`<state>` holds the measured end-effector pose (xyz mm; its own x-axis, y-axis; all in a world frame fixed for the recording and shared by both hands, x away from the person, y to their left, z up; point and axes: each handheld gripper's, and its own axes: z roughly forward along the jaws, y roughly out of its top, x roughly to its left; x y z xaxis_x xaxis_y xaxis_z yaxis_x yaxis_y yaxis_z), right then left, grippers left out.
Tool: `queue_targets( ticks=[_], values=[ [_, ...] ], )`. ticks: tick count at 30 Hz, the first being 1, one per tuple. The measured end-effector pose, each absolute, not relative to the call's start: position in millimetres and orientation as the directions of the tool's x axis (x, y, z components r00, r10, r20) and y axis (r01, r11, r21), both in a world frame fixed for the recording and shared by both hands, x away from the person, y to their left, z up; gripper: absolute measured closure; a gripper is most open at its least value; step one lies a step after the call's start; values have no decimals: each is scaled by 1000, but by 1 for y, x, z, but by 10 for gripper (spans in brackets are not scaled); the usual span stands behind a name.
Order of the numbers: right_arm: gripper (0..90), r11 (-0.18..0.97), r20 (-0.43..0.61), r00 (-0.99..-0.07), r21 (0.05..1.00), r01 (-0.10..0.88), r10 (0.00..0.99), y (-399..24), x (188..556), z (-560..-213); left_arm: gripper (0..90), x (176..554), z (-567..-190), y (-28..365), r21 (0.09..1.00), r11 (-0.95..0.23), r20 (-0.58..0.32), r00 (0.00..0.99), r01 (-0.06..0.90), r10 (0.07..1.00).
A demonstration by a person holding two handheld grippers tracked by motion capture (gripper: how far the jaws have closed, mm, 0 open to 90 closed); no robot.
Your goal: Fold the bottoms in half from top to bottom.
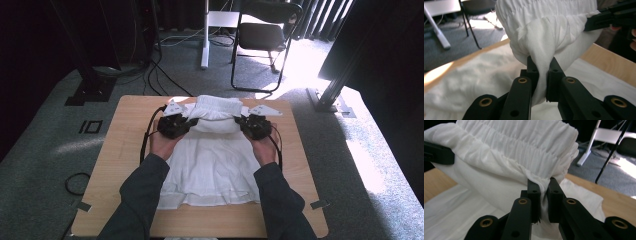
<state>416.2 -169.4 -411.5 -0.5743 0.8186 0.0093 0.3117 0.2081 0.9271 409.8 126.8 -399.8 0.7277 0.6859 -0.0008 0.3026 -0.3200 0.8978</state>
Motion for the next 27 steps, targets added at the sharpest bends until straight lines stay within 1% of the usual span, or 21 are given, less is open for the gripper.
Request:
queue_targets(
  ticks=[2,3,6,8,11,13,15,16,18,19,20,22,23,25,27],
  values=[
    [837,225,-12,-592,931,289,806,-173,405,-408,847,401,-402,128,889,-347,15,738,298,675],
    [836,239,-18,-602,927,290,798,-173,399,-410,847,398,-407,129,886,-345,3,742,309,671],
    [836,278,-22,-622,907,317,783,-172,385,-427,844,389,-432,131,864,-369,-13,749,341,662],
    [834,318,-21,-638,880,354,769,-170,376,-450,838,381,-461,134,839,-378,-60,756,391,651],
    [832,346,18,-656,838,422,755,-167,370,-486,832,371,-501,136,790,-412,-94,753,455,651],
    [832,363,40,-661,811,459,749,-165,368,-504,822,369,-523,137,756,-420,-128,742,503,658],
    [832,372,63,-661,784,496,748,-161,366,-522,811,369,-536,138,734,-418,-153,730,536,666],
    [832,384,61,-662,773,505,747,-160,366,-529,790,369,-540,139,725,-416,-164,725,548,669],
    [819,380,83,-655,757,532,751,-158,366,-536,711,370,-543,140,710,-408,-197,718,574,667],
    [786,381,89,-653,750,541,752,-159,367,-538,659,369,-541,143,717,-391,-221,721,577,657],
    [716,381,101,-647,736,560,756,-159,369,-538,597,368,-538,143,720,-385,-223,718,577,659],
    [579,379,98,-646,739,557,757,-161,369,-533,544,365,-527,147,738,-375,-215,723,561,657],
    [532,378,99,-648,742,553,755,-162,368,-530,526,363,-519,151,753,-365,-210,726,548,655],
    [471,356,98,-652,773,526,752,-169,367,-519,502,363,-507,157,772,-348,-204,726,532,656],
    [463,346,99,-652,783,518,752,-172,366,-515,500,363,-507,157,772,-348,-204,726,532,656]
  ],
)
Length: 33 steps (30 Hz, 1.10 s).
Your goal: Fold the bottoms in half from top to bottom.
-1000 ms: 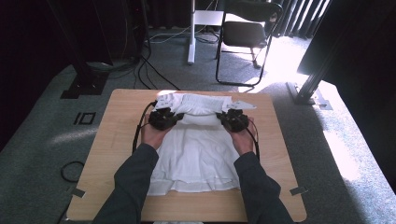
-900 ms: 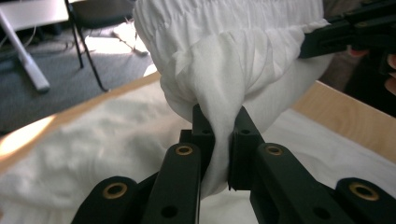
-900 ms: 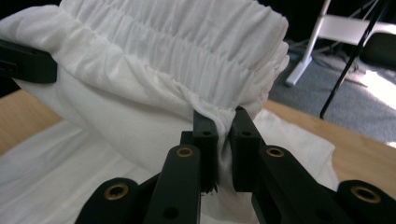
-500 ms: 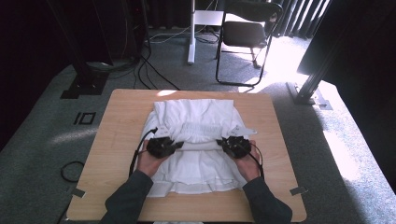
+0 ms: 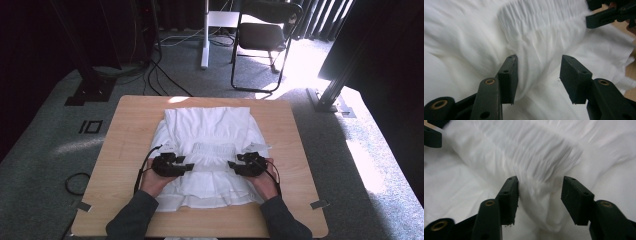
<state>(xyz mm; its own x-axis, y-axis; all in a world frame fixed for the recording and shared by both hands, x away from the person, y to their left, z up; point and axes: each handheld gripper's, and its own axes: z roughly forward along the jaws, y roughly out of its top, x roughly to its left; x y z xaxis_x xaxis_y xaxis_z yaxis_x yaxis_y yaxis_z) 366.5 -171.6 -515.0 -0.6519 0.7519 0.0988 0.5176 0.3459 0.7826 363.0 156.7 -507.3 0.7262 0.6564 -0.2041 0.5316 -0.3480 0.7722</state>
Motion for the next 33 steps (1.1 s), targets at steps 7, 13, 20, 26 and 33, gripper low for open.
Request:
queue_targets(
  ticks=[7,13,20,26,33],
  values=[
    [815,191,156,-544,828,527,824,-191,396,-492,852,416,-490,155,751,-326,-175,649,574,740],
    [792,227,149,-487,744,629,861,-176,432,-520,846,443,-516,134,680,-360,-176,619,638,765],
    [787,213,216,-505,720,660,836,-173,443,-536,833,444,-526,131,678,-348,-213,626,647,750],
    [763,205,246,-549,747,633,799,-178,432,-531,806,427,-521,131,711,-346,-215,658,612,721],
    [744,205,249,-596,781,589,763,-181,411,-523,779,404,-521,132,741,-344,-227,697,577,680]
  ],
)
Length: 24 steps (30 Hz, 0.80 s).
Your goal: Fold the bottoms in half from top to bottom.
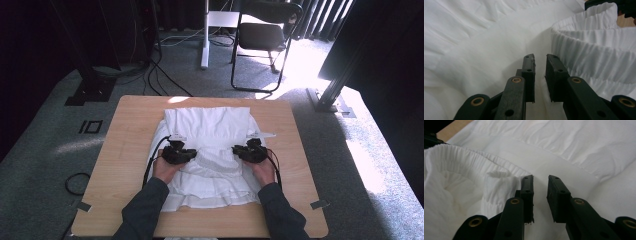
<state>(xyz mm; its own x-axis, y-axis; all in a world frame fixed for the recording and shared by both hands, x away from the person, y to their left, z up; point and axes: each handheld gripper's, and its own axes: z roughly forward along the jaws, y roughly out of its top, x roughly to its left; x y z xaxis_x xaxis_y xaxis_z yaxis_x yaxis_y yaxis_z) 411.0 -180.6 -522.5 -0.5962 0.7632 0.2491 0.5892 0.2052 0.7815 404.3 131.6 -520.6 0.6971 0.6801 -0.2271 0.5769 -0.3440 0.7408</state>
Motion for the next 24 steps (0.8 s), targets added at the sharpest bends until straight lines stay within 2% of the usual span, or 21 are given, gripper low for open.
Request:
queue_targets(
  ticks=[9,18,22,24],
  values=[
    [692,230,209,-676,835,499,707,-184,375,-507,752,367,-536,127,726,-401,-252,759,559,601],
    [612,242,174,-683,850,468,709,-177,373,-498,720,350,-534,128,721,-464,-226,808,515,544],
    [601,327,154,-733,821,468,663,-167,356,-512,678,353,-530,137,730,-434,-244,794,528,556],
    [599,371,134,-746,801,469,653,-164,348,-522,654,359,-526,143,736,-429,-216,782,524,585]
  ],
)
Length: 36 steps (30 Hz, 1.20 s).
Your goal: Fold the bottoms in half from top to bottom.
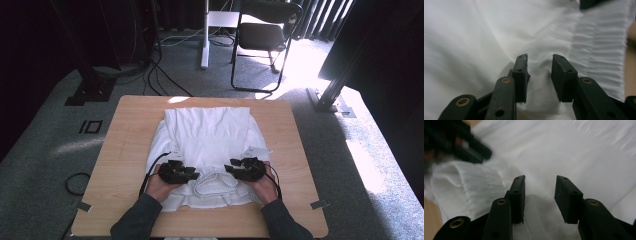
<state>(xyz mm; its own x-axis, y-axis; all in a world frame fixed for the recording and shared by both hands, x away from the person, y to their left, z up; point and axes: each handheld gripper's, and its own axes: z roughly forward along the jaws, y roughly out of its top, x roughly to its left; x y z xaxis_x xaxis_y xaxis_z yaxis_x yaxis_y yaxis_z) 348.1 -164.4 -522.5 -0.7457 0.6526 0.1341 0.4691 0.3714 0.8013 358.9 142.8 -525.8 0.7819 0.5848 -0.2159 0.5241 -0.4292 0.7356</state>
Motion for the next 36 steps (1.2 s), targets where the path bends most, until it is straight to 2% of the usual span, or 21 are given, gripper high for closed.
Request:
queue_targets(
  ticks=[4,7,8,11,15,17,18,23,27,36],
  values=[
    [577,455,76,-757,759,466,649,-164,343,-536,617,382,-514,153,761,-397,-150,734,513,662],
    [548,400,59,-713,794,458,699,-169,356,-526,602,410,-508,156,769,-366,-105,667,525,737],
    [548,400,59,-713,794,458,699,-169,356,-526,590,410,-508,156,769,-366,-105,667,525,737],
    [505,355,7,-610,808,470,792,-169,400,-514,585,447,-514,154,751,-353,-54,586,557,809],
    [507,317,18,-516,769,555,857,-164,447,-523,579,461,-532,151,708,-356,-72,564,610,823],
    [506,319,19,-507,755,572,862,-163,453,-527,580,462,-538,150,692,-372,-68,569,619,820],
    [507,327,40,-503,714,619,863,-160,462,-540,582,461,-542,151,702,-346,-89,558,623,825],
    [515,287,76,-487,725,626,870,-161,457,-550,597,454,-542,153,698,-346,-95,561,627,823],
    [519,294,74,-493,722,626,867,-161,443,-551,597,430,-545,157,714,-347,-104,582,608,806],
    [534,306,76,-520,733,608,851,-165,375,-554,597,374,-552,165,748,-353,-117,636,562,763]
  ],
)
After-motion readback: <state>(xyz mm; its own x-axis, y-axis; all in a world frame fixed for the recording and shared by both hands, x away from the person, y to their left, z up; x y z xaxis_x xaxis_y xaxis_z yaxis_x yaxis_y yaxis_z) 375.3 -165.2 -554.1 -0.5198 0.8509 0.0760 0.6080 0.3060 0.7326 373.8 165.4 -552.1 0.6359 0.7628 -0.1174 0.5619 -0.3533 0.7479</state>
